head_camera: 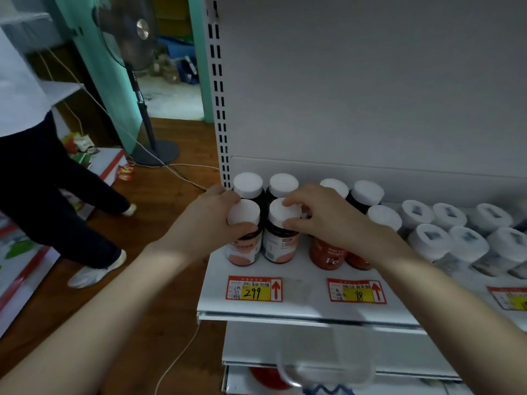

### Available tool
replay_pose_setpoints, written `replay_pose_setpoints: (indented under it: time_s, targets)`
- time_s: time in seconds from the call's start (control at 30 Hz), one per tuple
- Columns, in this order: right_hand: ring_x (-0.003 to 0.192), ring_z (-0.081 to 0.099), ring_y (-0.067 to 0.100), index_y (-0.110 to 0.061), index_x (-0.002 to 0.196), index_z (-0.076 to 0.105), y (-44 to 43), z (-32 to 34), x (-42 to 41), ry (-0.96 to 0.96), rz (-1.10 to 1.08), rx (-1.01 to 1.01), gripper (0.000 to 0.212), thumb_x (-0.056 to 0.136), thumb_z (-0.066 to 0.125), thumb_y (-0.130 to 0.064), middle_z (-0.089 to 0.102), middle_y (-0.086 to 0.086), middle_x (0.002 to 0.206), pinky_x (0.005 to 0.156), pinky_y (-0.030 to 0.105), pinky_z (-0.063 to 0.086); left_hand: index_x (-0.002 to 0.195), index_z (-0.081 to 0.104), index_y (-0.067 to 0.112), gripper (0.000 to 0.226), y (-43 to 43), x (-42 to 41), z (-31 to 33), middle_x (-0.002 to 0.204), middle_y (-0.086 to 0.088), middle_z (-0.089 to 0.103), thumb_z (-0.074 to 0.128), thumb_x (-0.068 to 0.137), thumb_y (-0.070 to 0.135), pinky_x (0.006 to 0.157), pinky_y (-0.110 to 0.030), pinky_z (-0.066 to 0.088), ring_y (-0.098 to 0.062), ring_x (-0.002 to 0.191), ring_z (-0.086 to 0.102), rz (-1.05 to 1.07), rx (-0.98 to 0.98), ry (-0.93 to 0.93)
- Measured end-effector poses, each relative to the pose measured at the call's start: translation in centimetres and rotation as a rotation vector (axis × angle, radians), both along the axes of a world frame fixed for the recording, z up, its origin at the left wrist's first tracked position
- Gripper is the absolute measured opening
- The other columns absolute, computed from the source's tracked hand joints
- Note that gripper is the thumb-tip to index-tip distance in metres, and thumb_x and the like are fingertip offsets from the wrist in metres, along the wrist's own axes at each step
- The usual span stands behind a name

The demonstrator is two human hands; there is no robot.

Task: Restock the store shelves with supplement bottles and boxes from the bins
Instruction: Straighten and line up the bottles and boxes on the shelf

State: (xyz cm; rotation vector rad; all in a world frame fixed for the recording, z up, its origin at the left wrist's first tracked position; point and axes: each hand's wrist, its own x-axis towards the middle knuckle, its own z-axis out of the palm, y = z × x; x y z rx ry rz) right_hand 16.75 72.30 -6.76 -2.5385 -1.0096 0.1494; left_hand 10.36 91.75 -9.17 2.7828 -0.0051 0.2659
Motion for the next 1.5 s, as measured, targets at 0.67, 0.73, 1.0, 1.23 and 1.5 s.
replay_pose_setpoints:
  time_s: [0.67, 0.73, 1.0, 1.23, 1.5]
  targets:
    - [0.123, 0.04, 0.013, -0.022, 0.133, 0.043, 0.4, 0.1, 0.9, 0.07, 0.103, -0.129, 0.052, 0.085, 0.063, -0.022, 0.042, -0.002, 0.14, 0.094, 0.021, 0.032, 0.118, 0.055, 0.012, 0.048, 0.3, 0.1, 0.4, 0.11, -0.004, 0.056, 0.066, 0.08, 0.04, 0.076, -0.022, 0.04, -0.013, 0.095, 0.049, -0.06, -0.065, 0.032]
    - [0.123, 0.04, 0.015, -0.024, 0.137, 0.038, 0.6, 0.0, 0.9, 0.079, 0.101, -0.175, 0.058, 0.084, 0.062, -0.021, 0.041, 0.0, 0.139, 0.097, 0.027, 0.035, 0.116, 0.055, 0.012, 0.047, 0.4, 0.1, 0.3, 0.109, -0.004, 0.057, 0.066, 0.08, 0.04, 0.074, -0.021, 0.038, -0.012, 0.093, 0.048, -0.062, -0.067, 0.026]
    - [0.09, 0.054, 0.021, -0.013, 0.113, 0.048, 1.4, -0.2, 0.2, 0.02, -0.03, -0.214, 0.047, 0.079, 0.063, -0.043, 0.055, 0.006, 0.101, 0.076, 0.039, 0.047, 0.113, 0.057, 0.011, 0.045, 0.3, 0.1, 0.1, 0.107, -0.005, 0.057, 0.067, 0.079, 0.04, 0.076, -0.023, 0.041, -0.015, 0.093, 0.051, -0.058, -0.054, 0.012]
    - [0.096, 0.054, 0.022, -0.013, 0.12, 0.043, 0.8, 0.2, 0.2, 0.123, 0.012, -0.215, 0.05, 0.079, 0.067, -0.029, 0.056, 0.007, 0.108, 0.084, 0.041, 0.046, 0.116, 0.054, 0.011, 0.047, 0.4, 0.0, 0.2, 0.11, -0.005, 0.055, 0.066, 0.08, 0.039, 0.075, -0.022, 0.038, -0.014, 0.092, 0.048, -0.059, -0.063, 0.009]
    - [0.093, 0.053, 0.023, -0.012, 0.117, 0.042, 1.3, -0.1, 0.5, 0.127, -0.049, -0.225, 0.053, 0.077, 0.069, -0.035, 0.056, 0.008, 0.104, 0.075, 0.037, 0.045, 0.12, 0.052, 0.011, 0.05, 0.5, 0.0, 0.1, 0.116, -0.006, 0.055, 0.065, 0.081, 0.039, 0.076, -0.022, 0.037, -0.015, 0.097, 0.049, -0.055, -0.061, 0.019]
